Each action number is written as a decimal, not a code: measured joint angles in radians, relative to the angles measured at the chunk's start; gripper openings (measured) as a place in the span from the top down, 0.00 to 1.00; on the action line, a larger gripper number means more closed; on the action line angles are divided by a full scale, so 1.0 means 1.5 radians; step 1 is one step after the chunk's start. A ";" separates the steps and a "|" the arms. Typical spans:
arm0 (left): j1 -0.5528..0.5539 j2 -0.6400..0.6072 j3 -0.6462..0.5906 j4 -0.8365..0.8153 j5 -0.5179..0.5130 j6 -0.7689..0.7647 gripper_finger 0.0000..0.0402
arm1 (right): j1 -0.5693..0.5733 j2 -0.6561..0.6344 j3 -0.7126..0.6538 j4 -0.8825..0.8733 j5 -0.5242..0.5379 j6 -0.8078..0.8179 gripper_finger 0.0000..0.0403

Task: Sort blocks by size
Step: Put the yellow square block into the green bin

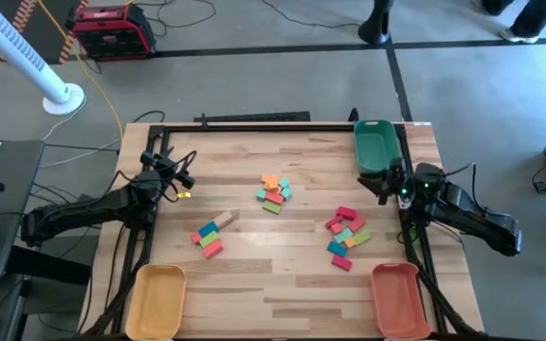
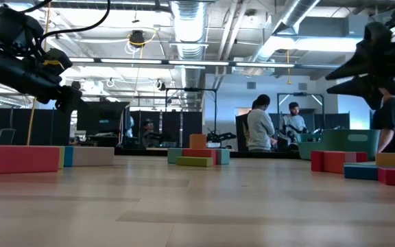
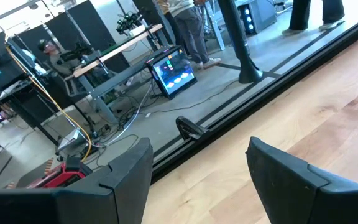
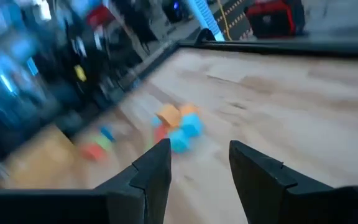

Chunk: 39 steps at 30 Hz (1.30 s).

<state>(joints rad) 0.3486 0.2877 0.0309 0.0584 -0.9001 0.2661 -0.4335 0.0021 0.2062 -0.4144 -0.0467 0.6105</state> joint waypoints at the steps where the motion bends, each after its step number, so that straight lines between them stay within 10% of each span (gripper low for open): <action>1: 0.000 0.000 0.000 0.000 0.000 0.000 0.38 | 0.000 0.000 0.000 0.009 0.001 0.024 0.53; 39: 0.000 0.000 0.000 0.000 0.000 0.000 0.38 | -0.001 0.000 0.000 0.192 0.016 0.024 0.53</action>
<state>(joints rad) 0.3485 0.2878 0.0307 0.0586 -0.9001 0.2661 -0.4347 0.0025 0.2062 -0.1257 -0.0235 0.6462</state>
